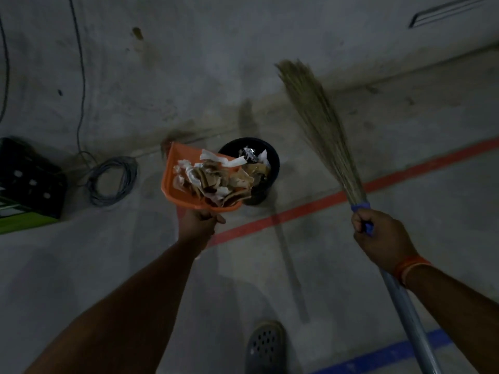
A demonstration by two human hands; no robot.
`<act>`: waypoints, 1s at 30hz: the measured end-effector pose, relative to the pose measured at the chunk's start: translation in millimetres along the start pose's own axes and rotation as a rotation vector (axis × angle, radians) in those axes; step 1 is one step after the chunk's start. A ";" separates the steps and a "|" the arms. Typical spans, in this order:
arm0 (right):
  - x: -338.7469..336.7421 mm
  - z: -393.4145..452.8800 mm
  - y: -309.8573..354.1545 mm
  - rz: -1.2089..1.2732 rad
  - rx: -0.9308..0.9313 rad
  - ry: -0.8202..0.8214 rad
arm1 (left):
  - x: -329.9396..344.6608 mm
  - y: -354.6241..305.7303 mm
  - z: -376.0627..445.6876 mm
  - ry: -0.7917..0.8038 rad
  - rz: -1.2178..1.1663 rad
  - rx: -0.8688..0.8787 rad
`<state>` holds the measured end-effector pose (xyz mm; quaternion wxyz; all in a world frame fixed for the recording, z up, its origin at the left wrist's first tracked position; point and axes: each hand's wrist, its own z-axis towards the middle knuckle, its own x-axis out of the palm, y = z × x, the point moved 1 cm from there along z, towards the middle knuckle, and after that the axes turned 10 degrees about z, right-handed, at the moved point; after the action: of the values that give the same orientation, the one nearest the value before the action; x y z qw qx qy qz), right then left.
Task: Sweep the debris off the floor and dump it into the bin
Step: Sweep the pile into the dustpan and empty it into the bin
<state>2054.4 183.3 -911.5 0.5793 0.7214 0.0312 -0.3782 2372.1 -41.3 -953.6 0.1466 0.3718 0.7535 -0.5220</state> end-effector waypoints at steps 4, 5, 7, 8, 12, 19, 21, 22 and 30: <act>24.3 25.7 -3.8 0.007 -0.013 0.019 | -12.2 -11.9 56.5 0.056 0.142 -0.042; 27.3 30.0 -5.4 0.009 -0.007 0.024 | -12.4 -13.7 68.0 0.076 0.163 -0.050; 30.2 35.8 -9.9 -0.003 0.013 0.027 | -10.6 -17.9 87.9 0.103 0.169 -0.057; 29.9 37.2 -12.1 -0.009 0.024 0.025 | -8.6 -20.6 95.9 0.107 0.162 -0.071; 26.6 41.7 -20.1 -0.018 0.046 0.034 | 4.4 -29.5 113.0 0.120 0.273 -0.105; 20.5 45.3 -44.4 -0.054 0.084 0.059 | 36.0 -56.4 152.4 0.060 0.237 -0.013; 19.1 47.2 -49.4 -0.046 0.087 0.064 | 46.3 -69.2 151.9 0.088 0.437 0.007; 18.2 48.5 -52.1 -0.044 0.087 0.066 | 50.3 -78.4 146.7 0.100 0.535 0.006; 1.2 62.1 -56.3 -0.046 0.083 0.068 | 63.4 -90.4 142.5 0.121 0.820 0.041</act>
<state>1996.5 147.9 -960.5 0.5387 0.7564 0.0516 -0.3675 2240.7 -159.3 -989.7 0.2906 0.6738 0.5399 -0.4124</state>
